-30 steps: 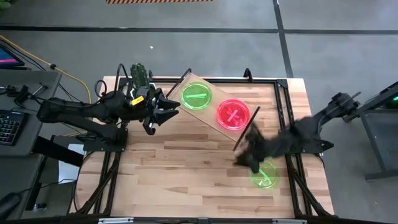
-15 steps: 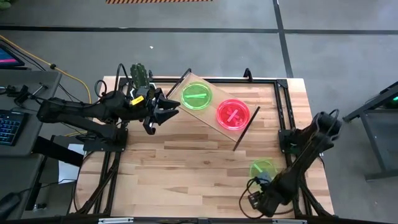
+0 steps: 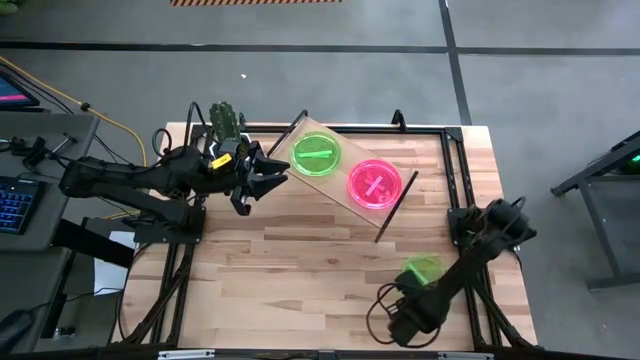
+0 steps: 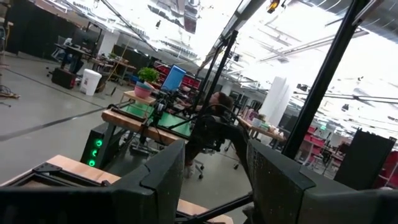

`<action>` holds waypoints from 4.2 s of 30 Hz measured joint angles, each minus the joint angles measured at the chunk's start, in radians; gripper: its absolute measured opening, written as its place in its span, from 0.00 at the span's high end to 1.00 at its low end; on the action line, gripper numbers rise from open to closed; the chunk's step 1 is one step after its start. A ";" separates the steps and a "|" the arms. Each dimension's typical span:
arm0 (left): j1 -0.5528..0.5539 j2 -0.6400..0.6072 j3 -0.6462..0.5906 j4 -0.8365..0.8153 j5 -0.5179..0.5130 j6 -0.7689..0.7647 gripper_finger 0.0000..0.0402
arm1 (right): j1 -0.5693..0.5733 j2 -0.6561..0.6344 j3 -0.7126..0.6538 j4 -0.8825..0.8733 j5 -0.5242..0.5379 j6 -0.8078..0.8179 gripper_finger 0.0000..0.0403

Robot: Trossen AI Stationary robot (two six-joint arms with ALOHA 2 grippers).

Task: Place and stack plates onto a shelf
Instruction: Stack the light green plate on top of the light green plate on the shelf

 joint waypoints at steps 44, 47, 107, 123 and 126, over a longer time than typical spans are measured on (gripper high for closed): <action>0.000 0.000 0.000 0.002 -0.007 -0.002 0.59 | 0.034 -0.335 0.031 -0.016 0.261 -0.224 1.00; 0.000 0.000 0.000 0.001 -0.006 -0.001 0.59 | 0.032 -0.331 0.030 -0.025 0.263 -0.198 1.00; 0.000 0.000 0.000 0.001 -0.054 -0.002 0.59 | -0.203 -0.127 -0.213 0.368 0.261 -0.149 1.00; 0.000 0.000 0.000 0.002 -0.054 -0.001 0.59 | 0.060 -0.258 -0.216 0.099 0.203 0.123 1.00; 0.000 0.000 0.000 0.002 -0.054 -0.001 0.59 | 0.135 -0.344 -0.310 0.190 0.291 0.293 1.00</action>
